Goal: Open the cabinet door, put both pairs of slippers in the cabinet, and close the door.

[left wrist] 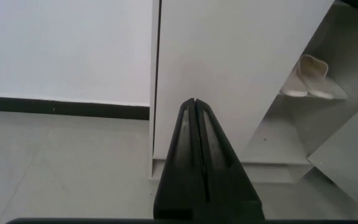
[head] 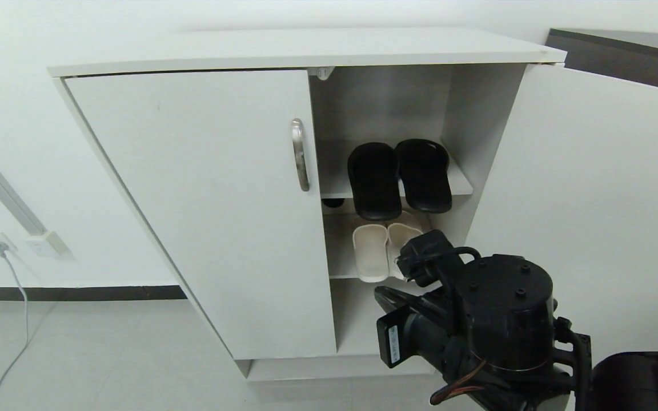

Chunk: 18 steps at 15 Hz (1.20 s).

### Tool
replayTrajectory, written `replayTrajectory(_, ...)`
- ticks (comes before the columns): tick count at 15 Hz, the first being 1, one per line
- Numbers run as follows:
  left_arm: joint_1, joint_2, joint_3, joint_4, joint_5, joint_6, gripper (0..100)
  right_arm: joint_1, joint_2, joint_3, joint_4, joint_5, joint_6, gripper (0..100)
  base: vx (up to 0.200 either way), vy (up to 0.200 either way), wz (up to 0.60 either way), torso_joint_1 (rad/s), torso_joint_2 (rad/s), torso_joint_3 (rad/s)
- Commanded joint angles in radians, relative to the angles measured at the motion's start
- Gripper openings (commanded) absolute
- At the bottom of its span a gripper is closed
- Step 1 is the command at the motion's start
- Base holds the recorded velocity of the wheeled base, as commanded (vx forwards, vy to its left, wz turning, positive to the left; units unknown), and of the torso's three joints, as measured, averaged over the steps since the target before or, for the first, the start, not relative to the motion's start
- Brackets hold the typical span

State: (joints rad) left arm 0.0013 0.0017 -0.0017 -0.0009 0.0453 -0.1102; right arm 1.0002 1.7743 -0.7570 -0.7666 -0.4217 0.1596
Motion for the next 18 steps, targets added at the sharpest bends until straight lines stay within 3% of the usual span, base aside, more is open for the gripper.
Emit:
replayTrajectory(1, 0.000, 0.000, 0.000, -0.001, 0.001, 0.000, 0, -0.009, 0.011, 0.005, -0.003, 0.000, -0.002, 0, -0.200, 0.000, 0.00, 0.007, 0.00, -0.002)
replayTrajectory(8, 0.000, 0.000, 0.000, -0.001, 0.001, 0.000, 0, -0.015, 0.011, 0.024, -0.005, 0.000, -0.028, 0, -0.200, 0.000, 0.00, 0.003, 0.00, 0.003)
replayTrajectory(18, 0.000, 0.000, 0.000, -0.001, 0.001, 0.000, 0, -0.015, 0.011, 0.025, -0.005, 0.000, -0.029, 0, 0.000, 0.000, 0.00, 0.000, 0.00, 0.000)
